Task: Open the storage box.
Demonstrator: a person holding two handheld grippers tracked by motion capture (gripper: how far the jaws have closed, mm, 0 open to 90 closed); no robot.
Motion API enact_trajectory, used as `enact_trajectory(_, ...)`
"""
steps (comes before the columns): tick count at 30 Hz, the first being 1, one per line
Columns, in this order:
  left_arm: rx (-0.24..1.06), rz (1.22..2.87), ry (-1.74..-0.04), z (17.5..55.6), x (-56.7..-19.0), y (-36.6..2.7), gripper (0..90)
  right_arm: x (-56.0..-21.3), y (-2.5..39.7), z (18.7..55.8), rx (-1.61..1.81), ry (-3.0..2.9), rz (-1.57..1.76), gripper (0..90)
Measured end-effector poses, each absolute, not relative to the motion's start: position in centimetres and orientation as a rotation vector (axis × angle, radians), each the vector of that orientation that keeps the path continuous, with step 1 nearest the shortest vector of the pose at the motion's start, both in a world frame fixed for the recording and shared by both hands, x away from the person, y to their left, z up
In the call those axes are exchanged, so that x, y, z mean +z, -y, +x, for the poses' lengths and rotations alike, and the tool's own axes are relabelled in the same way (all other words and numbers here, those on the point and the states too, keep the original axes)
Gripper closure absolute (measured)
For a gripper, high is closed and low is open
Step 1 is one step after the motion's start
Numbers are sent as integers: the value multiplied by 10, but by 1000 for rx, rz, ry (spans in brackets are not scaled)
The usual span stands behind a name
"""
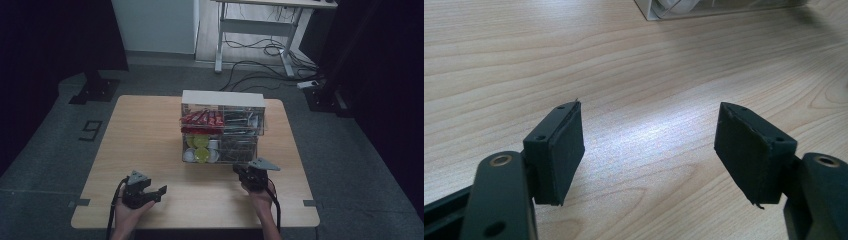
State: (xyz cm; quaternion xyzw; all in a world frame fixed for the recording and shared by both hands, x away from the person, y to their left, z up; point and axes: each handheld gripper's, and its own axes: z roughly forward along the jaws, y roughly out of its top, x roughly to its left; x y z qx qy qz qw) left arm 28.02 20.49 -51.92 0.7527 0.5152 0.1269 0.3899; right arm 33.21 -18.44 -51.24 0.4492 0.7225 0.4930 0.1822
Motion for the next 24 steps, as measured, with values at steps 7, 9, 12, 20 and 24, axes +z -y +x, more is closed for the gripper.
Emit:
enact_trajectory(7,321,1911,-1307,279,-519,-204,281,-508,189,330,1412,-2001,1281,885)
enact_trajectory(9,324,1912,-1306,279,-519,-203,282,-506,190,330,1421,-1991,1281,885)
enact_trajectory(12,320,1918,-1303,280,-520,-202,282,-504,192,329,1432,-1976,1279,885)
enact_trajectory(20,324,1925,-1303,279,-520,-200,282,-497,199,329,1455,-1927,1284,885)
enact_trajectory(24,328,1922,-1309,280,-520,-202,281,-494,202,331,1470,-1907,1291,885)
